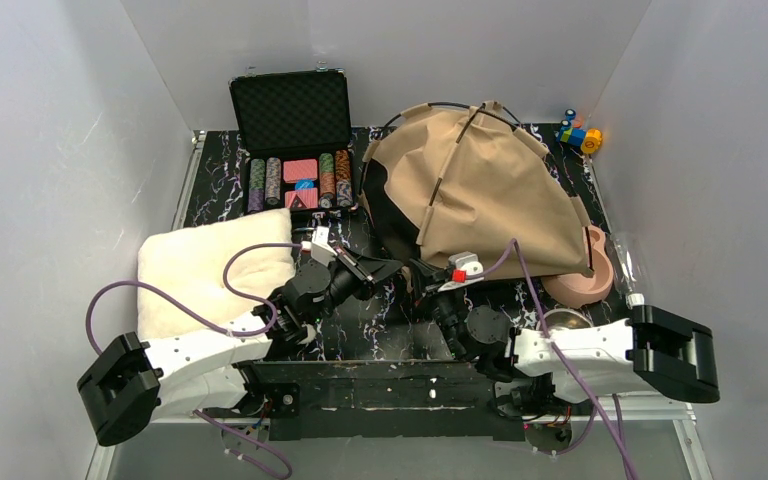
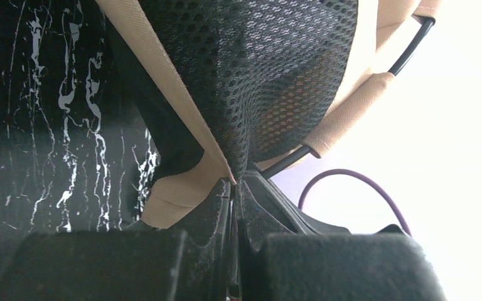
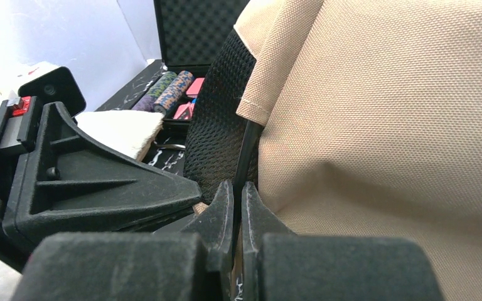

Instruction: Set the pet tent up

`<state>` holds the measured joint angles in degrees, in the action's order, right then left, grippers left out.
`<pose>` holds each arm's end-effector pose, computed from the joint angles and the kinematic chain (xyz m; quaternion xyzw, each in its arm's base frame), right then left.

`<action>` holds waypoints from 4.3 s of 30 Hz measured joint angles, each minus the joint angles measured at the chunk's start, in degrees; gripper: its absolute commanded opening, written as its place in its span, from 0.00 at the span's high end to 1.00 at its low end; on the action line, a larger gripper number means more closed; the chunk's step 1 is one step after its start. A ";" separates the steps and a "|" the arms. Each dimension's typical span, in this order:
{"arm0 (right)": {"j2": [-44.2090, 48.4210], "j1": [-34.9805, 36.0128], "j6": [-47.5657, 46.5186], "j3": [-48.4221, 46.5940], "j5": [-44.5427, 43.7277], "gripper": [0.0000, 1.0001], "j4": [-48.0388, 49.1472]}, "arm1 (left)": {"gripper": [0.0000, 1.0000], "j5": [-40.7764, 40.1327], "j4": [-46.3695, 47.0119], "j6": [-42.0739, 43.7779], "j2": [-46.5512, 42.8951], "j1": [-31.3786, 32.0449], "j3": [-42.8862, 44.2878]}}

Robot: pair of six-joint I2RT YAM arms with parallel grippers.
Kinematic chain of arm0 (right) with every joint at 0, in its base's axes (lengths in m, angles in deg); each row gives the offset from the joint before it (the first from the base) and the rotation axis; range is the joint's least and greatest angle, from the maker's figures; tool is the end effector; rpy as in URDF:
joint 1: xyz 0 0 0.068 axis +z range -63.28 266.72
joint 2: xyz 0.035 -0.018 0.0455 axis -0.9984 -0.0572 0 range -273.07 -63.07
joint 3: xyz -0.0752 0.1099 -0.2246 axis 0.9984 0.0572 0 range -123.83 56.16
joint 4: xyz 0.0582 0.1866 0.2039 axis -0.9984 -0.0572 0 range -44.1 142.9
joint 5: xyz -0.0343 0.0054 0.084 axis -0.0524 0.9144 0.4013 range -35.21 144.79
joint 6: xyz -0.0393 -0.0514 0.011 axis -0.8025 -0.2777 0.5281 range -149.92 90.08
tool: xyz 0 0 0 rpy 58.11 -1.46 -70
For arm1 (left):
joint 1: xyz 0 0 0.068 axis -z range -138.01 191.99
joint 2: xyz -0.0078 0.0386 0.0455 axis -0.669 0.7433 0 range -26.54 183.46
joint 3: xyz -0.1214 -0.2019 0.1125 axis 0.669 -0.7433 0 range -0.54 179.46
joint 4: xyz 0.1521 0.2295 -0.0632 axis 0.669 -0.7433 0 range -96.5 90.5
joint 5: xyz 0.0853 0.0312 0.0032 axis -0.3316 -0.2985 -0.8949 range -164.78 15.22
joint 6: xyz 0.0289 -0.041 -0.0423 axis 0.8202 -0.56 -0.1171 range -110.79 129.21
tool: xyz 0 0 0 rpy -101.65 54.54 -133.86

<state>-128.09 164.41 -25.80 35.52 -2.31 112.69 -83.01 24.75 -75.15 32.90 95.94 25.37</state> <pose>0.0946 0.2301 0.2249 -0.0141 0.6539 0.2388 0.7178 0.1657 -0.2151 0.2125 -0.2441 0.7212 -0.5842 0.2809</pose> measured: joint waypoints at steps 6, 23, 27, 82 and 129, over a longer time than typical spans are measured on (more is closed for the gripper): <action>-5.42 0.50 -7.19 -0.17 -1.36 0.99 9.79 | 1.00 -0.70 2.01 -4.66 0.02 -0.11 -1.29; -17.53 3.69 -15.32 -1.73 -6.12 0.99 26.53 | 1.00 -4.39 -1.44 -10.54 -2.69 -0.09 -2.12; -18.32 4.92 -17.16 -3.67 -7.63 0.73 25.73 | 1.00 -5.90 -3.10 -9.51 -5.97 -0.39 -3.89; 9.97 -35.39 13.90 -33.42 30.58 0.99 -92.96 | 0.02 6.62 -53.09 68.70 -5.18 -43.87 35.21; -3.85 -38.01 17.46 -66.31 33.03 0.18 -103.21 | 0.00 24.76 -37.70 67.95 0.17 -19.89 26.36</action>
<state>-131.93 126.40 -8.34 -30.79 30.72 9.48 -58.25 -12.95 -7.20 33.07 76.05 51.73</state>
